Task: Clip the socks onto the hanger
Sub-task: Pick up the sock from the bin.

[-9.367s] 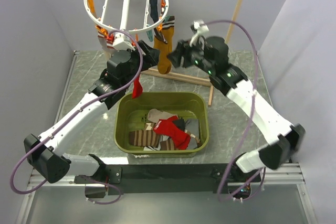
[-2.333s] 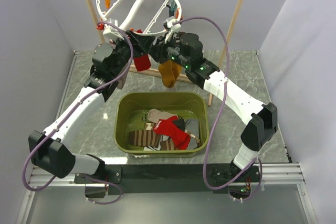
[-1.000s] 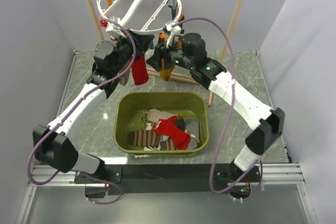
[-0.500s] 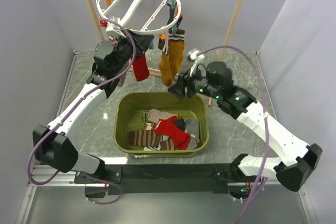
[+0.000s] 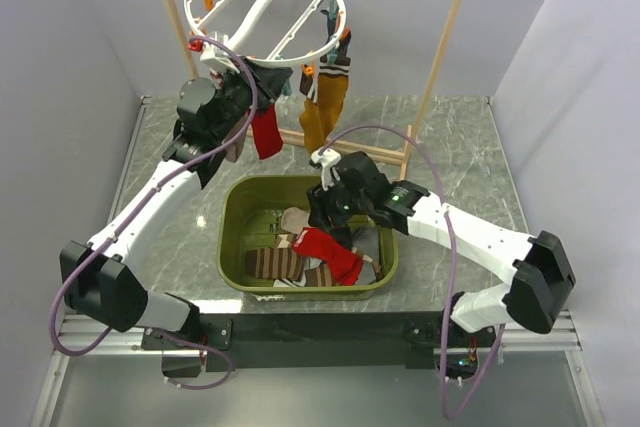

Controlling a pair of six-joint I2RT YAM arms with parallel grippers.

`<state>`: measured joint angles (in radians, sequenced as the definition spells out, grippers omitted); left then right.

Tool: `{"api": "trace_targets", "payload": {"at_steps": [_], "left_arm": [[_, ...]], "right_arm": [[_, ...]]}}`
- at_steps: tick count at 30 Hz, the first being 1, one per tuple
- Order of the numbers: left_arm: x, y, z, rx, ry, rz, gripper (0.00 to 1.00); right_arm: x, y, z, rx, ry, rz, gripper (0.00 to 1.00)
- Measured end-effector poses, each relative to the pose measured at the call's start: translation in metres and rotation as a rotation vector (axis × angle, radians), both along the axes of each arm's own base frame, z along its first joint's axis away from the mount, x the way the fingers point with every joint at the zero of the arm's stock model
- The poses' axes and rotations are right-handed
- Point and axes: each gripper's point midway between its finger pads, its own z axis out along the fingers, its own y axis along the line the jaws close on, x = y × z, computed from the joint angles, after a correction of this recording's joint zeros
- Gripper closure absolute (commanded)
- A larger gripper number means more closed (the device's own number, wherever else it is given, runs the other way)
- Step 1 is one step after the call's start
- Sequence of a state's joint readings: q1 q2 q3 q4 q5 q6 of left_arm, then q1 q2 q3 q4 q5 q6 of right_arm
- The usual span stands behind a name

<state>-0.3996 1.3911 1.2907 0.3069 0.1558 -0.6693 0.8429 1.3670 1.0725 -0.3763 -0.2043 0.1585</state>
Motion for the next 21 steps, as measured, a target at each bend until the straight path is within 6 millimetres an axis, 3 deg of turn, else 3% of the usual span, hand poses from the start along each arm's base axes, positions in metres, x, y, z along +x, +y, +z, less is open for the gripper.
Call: {"api": "trace_targets", "payload": {"at_steps": [13,21], "left_arm": [[-0.004,0.003,0.005,-0.003,-0.009,0.001,0.75],[-0.007,0.004,0.009,-0.006,-0.016,-0.001,0.74]], "right_arm": [[-0.008,0.009,-0.059,-0.126,0.111,0.025,0.43],[-0.007,0.013,-0.064,-0.122,0.117,0.033,0.43]]}}
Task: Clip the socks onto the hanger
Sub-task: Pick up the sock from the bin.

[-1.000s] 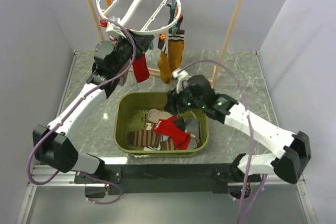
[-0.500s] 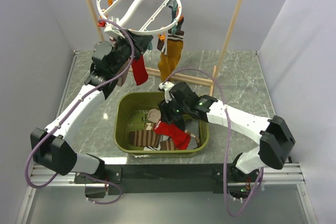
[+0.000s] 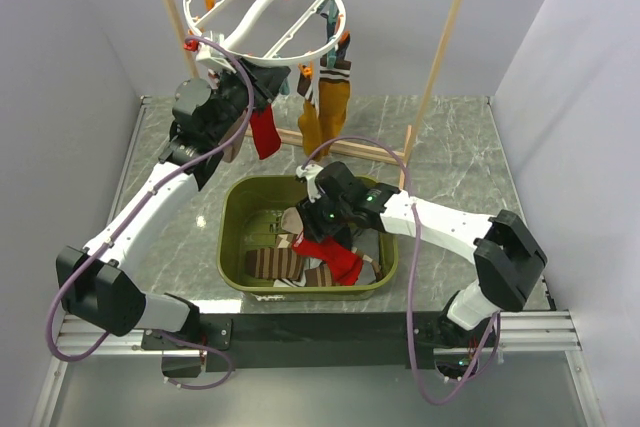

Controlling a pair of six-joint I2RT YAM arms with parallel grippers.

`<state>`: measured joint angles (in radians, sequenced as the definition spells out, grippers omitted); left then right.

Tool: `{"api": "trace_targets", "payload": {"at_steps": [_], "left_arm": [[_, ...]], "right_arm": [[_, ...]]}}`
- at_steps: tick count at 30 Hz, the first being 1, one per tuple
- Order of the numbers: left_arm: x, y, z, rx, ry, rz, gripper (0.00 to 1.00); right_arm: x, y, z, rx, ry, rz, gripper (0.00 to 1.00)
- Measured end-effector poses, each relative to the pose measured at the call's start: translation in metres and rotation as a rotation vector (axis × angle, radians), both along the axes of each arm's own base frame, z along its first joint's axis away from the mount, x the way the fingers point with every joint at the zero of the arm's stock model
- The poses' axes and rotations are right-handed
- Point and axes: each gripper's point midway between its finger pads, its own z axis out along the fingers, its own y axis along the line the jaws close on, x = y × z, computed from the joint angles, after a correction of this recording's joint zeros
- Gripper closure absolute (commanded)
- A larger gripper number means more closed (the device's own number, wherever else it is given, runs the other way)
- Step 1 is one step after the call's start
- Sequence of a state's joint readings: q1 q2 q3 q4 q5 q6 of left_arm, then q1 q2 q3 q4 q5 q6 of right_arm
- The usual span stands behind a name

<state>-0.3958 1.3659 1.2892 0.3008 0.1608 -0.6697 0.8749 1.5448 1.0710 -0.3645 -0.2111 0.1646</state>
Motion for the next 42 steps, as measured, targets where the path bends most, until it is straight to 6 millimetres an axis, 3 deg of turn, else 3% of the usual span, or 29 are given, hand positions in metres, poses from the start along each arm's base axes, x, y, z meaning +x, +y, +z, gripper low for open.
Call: {"api": "trace_targets", "payload": {"at_steps": [11,21,23,26,31,32,33,38,42], "left_arm": [[0.000,0.000,0.000,-0.001,0.001,-0.002,0.75],[-0.001,-0.001,0.000,-0.002,0.001,-0.010,0.75],[-0.001,-0.001,0.000,-0.002,0.001,-0.010,0.75],[-0.001,-0.001,0.000,-0.002,0.001,-0.010,0.75],[-0.001,-0.001,0.000,-0.002,0.001,-0.009,0.75],[-0.001,-0.001,0.000,-0.002,0.001,-0.009,0.75],[-0.001,-0.001,0.000,-0.002,0.001,-0.009,0.75],[-0.001,-0.001,-0.001,-0.001,0.002,-0.009,0.75],[-0.001,-0.001,-0.002,-0.001,0.005,-0.010,0.75]], "right_arm": [[0.001,0.000,-0.018,-0.038,0.023,0.002,0.43],[0.004,-0.005,-0.027,-0.077,0.021,-0.015,0.33],[0.004,-0.005,-0.026,-0.079,0.022,-0.015,0.39],[0.004,-0.005,-0.025,-0.074,0.024,-0.014,0.59],[0.002,-0.003,-0.022,-0.059,0.030,-0.011,0.81],[0.002,-0.003,-0.022,-0.060,0.029,-0.010,0.93],[0.002,-0.003,-0.022,-0.061,0.028,-0.008,0.98],[0.004,-0.007,-0.017,-0.065,0.014,-0.031,1.00],[0.009,-0.010,0.012,-0.017,-0.046,-0.072,1.00]]}}
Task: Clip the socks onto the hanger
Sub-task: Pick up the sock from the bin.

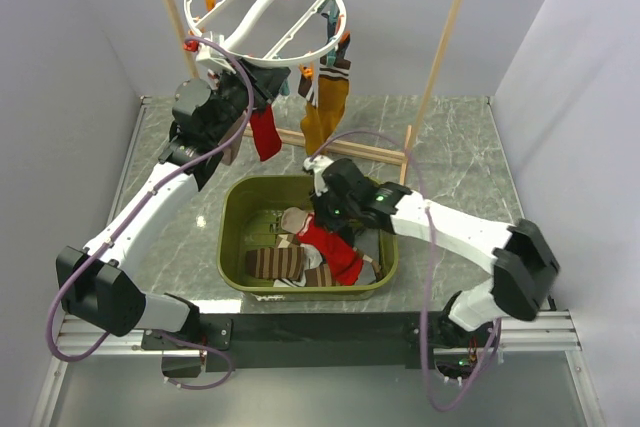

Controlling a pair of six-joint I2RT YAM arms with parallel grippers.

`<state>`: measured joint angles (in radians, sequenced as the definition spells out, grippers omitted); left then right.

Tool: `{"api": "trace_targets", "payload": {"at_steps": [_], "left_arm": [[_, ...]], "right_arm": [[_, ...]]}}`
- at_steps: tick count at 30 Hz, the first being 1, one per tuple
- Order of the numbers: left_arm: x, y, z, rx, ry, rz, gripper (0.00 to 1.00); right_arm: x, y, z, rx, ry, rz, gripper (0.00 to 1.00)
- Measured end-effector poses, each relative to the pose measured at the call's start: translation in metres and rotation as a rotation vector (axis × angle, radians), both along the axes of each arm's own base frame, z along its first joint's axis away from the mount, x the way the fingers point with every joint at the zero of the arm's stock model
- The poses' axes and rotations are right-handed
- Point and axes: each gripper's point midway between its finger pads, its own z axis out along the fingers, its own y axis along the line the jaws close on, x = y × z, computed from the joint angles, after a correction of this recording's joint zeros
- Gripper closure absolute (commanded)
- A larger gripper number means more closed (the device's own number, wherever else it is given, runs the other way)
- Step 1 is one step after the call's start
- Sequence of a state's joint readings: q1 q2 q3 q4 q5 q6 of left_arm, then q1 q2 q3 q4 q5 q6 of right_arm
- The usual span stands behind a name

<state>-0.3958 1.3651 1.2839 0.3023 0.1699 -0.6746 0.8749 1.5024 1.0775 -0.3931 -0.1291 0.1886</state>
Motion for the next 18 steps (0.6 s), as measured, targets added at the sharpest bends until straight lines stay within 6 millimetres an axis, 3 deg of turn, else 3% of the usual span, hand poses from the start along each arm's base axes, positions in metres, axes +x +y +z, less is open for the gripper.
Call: {"api": "trace_targets", "payload": {"at_steps": [2,10,13,18], "left_arm": [[0.000,0.000,0.000,-0.001,-0.001,-0.001,0.75],[-0.002,-0.002,0.004,-0.025,-0.004,-0.015,0.75],[-0.003,-0.002,0.006,-0.039,-0.006,-0.018,0.75],[-0.004,-0.003,0.007,-0.076,0.014,-0.029,0.75]], "right_arm": [[0.002,-0.001,0.024,0.050,-0.044,-0.023,1.00],[0.008,-0.010,0.153,0.395,-0.290,-0.140,1.00],[0.013,-0.019,0.175,0.487,-0.361,-0.207,1.00],[0.031,-0.028,0.180,0.542,-0.435,-0.324,1.00]]}}
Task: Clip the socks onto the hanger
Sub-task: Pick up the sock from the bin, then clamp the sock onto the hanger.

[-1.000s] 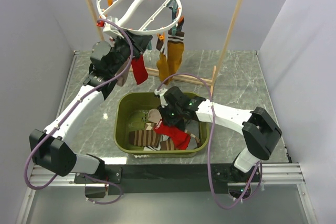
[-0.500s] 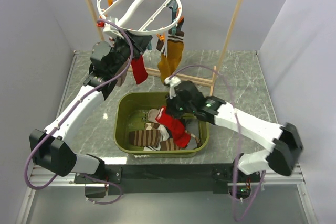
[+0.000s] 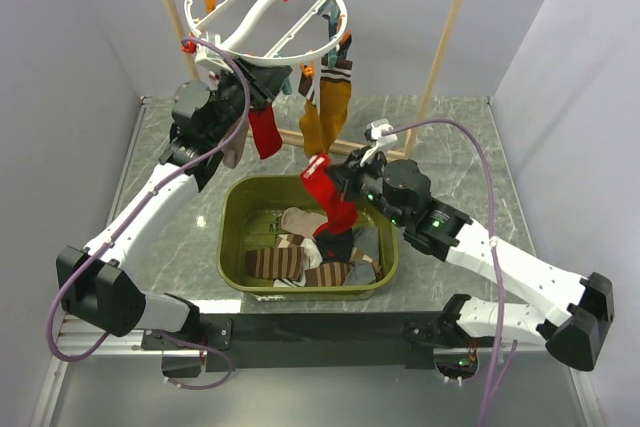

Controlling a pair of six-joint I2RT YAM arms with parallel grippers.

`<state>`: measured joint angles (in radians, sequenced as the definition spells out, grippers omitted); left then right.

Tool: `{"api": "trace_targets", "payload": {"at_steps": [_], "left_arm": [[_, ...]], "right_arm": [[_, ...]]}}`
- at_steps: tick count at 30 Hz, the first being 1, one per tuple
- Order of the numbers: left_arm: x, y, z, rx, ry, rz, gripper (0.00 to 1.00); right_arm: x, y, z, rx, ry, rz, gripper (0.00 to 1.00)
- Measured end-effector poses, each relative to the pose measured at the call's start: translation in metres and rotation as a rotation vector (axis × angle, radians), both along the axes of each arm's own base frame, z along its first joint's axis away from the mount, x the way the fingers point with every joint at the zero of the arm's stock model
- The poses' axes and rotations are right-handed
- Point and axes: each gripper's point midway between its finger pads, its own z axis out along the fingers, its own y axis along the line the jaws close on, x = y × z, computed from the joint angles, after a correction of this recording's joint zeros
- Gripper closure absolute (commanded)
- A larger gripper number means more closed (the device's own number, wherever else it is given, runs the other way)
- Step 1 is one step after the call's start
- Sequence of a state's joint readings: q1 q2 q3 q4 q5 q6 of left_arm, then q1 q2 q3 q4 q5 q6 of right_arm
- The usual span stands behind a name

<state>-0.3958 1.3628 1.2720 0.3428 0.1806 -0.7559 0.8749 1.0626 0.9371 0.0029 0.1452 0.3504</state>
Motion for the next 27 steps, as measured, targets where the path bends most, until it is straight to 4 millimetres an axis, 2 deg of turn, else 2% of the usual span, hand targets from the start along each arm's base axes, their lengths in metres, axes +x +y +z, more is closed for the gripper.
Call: {"api": "trace_targets", "payload": {"at_steps": [5,9,15,27], "left_arm": [[-0.002,-0.002,0.003,-0.022,0.005,-0.017,0.75],[-0.006,-0.003,0.005,-0.041,0.011,-0.034,0.74],[-0.010,-0.004,0.011,-0.062,0.010,-0.051,0.74],[-0.014,-0.008,0.014,-0.068,-0.014,-0.081,0.74]], "right_arm": [[0.024,0.001,0.007,0.038,-0.047,-0.105,1.00],[0.040,0.001,0.028,0.107,-0.117,-0.172,1.00],[0.059,0.017,0.051,0.161,-0.184,-0.193,1.00],[0.077,0.037,0.091,0.222,-0.277,-0.197,1.00]]}}
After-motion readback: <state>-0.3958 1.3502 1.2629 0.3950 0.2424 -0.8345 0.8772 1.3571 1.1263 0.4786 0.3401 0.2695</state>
